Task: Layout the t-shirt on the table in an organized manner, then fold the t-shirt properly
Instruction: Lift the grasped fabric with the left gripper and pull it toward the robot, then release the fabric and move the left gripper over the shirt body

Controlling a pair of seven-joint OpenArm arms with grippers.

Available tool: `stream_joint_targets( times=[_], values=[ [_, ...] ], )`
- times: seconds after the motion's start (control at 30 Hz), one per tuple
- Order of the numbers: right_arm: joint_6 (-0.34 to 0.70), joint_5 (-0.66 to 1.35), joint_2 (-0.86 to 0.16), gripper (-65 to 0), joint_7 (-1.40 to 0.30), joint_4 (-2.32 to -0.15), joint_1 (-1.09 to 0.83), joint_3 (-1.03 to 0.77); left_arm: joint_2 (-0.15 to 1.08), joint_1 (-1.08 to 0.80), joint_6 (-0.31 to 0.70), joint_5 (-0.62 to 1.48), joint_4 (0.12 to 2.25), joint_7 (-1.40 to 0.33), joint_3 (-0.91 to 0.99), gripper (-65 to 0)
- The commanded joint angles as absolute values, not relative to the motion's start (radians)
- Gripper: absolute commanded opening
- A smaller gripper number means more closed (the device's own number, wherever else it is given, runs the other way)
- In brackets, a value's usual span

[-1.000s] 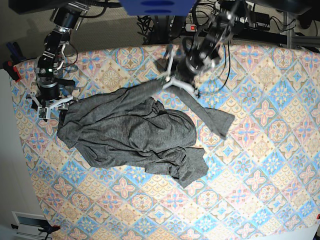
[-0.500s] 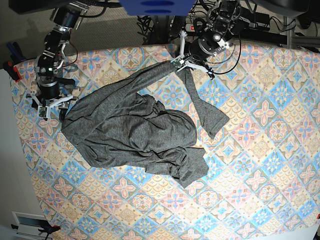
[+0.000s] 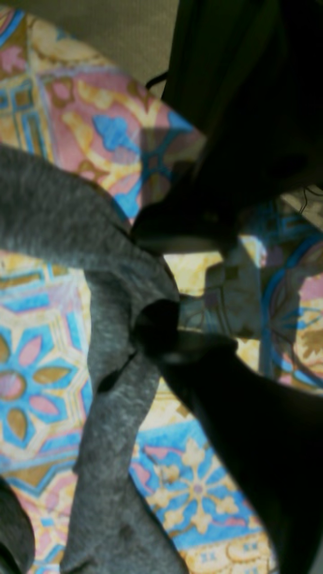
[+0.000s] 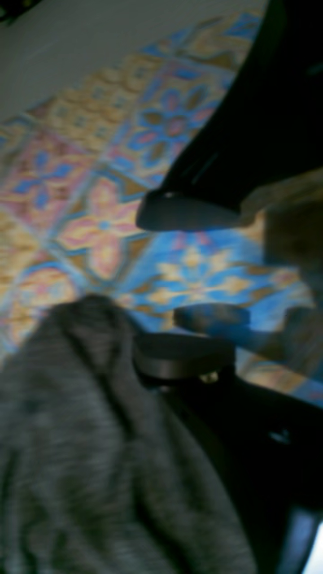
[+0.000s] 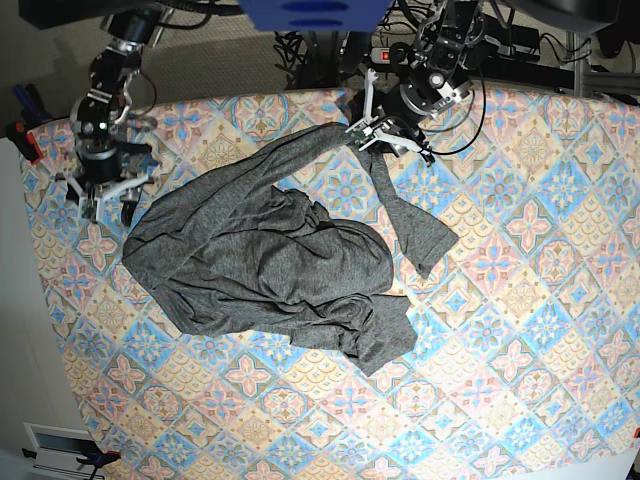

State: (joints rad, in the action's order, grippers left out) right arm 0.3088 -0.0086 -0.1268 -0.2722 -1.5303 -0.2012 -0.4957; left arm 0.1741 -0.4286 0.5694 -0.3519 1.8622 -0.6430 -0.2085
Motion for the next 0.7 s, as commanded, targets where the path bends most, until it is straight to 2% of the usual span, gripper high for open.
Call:
stream_joint_targets(
  times=[0.0,0.07,0.43,0.67],
  values=[
    [0.303,0.002,-0.142,-30.0,-0.228,-1.578,-0.179,-0.501,0.174,-0.430,0.568,-0.367,1.871,-0.657,-0.206,-33.5],
    [0.303,0.002,-0.142,-30.0,-0.228,-1.601,-0.179,-0.501,0.165,-0.424,0.568,-0.366,1.896,-0.648,-0.208,-31.8],
    [0.303,0.002,-0.142,-30.0,-0.228,-1.618,-0.183,-0.499,0.076,-0.410,0.568,-0.367,1.962,-0.542,-0.208,-31.7],
    [0.303,0.001,-0.142,-30.0,-0.228,-1.624,-0.185,-0.501,0.070,-0.407,0.568,-0.367,1.962,-0.512,-0.216,-31.7]
  ],
)
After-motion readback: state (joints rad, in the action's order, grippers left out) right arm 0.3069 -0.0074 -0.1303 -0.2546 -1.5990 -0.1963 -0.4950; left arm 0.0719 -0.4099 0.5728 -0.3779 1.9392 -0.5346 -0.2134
